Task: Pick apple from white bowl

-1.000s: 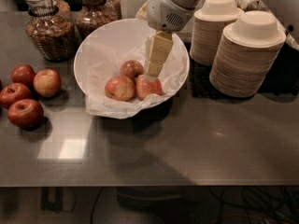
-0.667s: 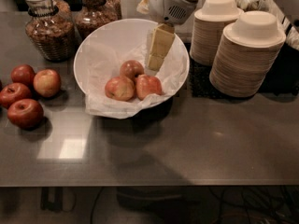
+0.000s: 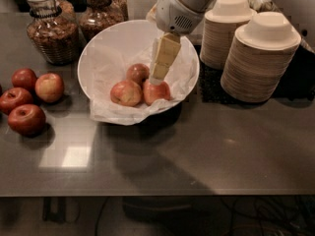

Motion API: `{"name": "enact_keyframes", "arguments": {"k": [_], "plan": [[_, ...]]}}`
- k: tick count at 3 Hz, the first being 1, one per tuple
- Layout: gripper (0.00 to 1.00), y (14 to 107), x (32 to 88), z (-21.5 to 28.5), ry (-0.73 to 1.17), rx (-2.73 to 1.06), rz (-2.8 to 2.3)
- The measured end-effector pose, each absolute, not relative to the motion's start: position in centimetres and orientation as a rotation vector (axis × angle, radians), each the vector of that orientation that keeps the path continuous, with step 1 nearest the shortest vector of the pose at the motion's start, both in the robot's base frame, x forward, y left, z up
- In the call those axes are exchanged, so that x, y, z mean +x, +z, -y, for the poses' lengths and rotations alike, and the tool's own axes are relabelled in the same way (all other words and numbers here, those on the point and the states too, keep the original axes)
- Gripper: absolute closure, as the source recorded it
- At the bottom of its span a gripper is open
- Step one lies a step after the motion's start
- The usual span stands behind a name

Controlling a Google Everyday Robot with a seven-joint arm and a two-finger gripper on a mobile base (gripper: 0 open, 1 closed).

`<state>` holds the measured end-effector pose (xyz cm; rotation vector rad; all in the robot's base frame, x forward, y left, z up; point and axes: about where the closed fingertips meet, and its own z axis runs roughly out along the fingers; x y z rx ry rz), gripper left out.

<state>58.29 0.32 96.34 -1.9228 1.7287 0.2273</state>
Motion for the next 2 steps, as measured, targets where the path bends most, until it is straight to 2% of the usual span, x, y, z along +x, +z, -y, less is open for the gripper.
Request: {"name": "enact_keyframes", "arguments": {"k": [2], "plan": [[0.00, 93.5, 58.5, 0.3, 0.242, -1.860, -1.811]]}}
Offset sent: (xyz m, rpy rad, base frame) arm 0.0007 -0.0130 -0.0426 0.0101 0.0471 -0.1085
